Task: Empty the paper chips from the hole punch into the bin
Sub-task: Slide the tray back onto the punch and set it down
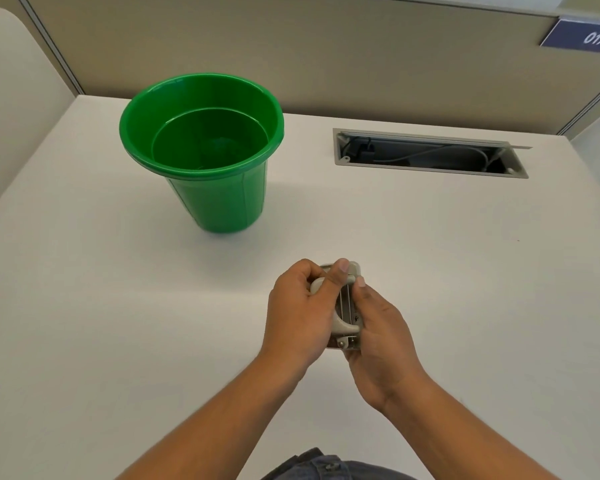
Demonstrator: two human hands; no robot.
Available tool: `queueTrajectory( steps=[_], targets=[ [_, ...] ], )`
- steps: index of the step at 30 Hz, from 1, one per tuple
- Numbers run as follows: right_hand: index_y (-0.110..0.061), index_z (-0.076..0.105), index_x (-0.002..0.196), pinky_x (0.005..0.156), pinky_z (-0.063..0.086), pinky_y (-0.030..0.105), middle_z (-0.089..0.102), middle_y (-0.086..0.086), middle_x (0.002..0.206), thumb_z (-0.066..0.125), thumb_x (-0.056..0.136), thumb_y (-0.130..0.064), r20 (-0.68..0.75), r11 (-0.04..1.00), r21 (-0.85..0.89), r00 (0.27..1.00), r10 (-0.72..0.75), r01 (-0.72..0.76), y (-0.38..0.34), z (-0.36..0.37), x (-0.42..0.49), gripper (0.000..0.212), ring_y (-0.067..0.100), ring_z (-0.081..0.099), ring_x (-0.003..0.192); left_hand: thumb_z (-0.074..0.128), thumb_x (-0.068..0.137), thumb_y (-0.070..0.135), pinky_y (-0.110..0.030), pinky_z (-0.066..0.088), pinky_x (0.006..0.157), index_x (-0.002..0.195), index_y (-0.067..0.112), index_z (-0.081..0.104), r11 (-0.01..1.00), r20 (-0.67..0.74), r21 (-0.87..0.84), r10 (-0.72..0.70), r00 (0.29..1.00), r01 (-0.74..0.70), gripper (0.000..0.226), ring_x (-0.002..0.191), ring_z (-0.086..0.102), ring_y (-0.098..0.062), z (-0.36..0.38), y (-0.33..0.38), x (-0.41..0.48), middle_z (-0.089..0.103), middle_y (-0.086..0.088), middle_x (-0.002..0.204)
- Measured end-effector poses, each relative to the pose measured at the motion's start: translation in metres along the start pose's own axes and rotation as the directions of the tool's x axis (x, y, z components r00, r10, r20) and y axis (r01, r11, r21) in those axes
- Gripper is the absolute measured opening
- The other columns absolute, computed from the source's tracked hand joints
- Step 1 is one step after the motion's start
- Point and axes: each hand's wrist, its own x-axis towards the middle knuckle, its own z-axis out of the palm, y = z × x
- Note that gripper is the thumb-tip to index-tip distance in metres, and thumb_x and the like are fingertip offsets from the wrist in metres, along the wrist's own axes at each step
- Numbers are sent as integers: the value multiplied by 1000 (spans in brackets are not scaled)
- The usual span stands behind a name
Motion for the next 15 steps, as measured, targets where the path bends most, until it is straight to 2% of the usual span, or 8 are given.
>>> queueTrajectory(
  steps=[2, 4, 7, 8, 10, 13, 15],
  targets=[
    [-23, 76, 103, 62, 50, 37, 76, 11, 97, 39, 102, -34, -24, 999, 46, 999, 24, -23, -1, -1, 0, 38, 24, 66, 80, 59, 85, 59, -18, 48, 47, 70, 14, 61, 999, -6, -23, -39, 999, 39, 48, 51, 58, -5, -7, -1, 3, 63, 3, 57],
    [-24, 77, 105, 56, 51, 32, 75, 11, 95, 37, 104, -32, -35, 995, 85, 998, 55, -51, -2, -3, 0, 40, 23, 66, 76, 55, 90, 54, -20, 49, 46, 74, 11, 62, 995, -48, -68, -73, 996, 69, 46, 48, 54, -7, -15, -4, 6, 57, 3, 54],
    [-28, 78, 102, 54, 52, 28, 79, 2, 96, 37, 104, -30, -26, 993, 90, 997, 72, -70, -2, -3, 0, 41, 17, 70, 78, 62, 92, 39, -22, 56, 54, 87, 17, 70, 994, 17, -62, -93, 996, 93, 24, 61, 65, -6, -24, -9, 8, 72, 3, 76],
    [-28, 78, 103, 55, 52, 29, 79, 3, 99, 37, 104, -30, -21, 994, 79, 997, 75, -73, -2, -2, 0, 41, 19, 71, 83, 64, 91, 35, -25, 58, 57, 91, 19, 73, 991, 66, -79, -105, 992, 110, 19, 70, 69, -10, -24, -9, 7, 75, 1, 84],
    [-25, 77, 106, 58, 54, 32, 78, 7, 106, 39, 103, -29, -23, 997, 49, 998, 66, -65, -4, -1, 1, 38, 28, 71, 93, 67, 90, 30, -27, 59, 60, 93, 22, 77, 985, 114, -126, -107, 988, 121, 13, 79, 72, -14, -24, -9, 5, 78, 1, 88],
    [-20, 76, 107, 66, 59, 38, 78, 8, 106, 44, 100, -17, -32, 999, -19, 999, 31, -32, -8, -4, 4, 33, 26, 72, 95, 73, 86, 26, -29, 60, 63, 89, 20, 79, 980, 87, -162, -98, 991, 111, 9, 72, 69, -13, -25, -7, 5, 78, -1, 83],
    [-15, 79, 100, 71, 59, 35, 79, 9, 101, 48, 96, -8, -58, 999, -49, 998, 11, -13, -11, -8, 5, 31, 25, 71, 92, 79, 78, 26, -30, 58, 62, 85, 15, 78, 967, 84, -222, -107, 991, 123, 13, 67, 66, -15, -28, -6, 7, 77, -6, 78]
  ],
)
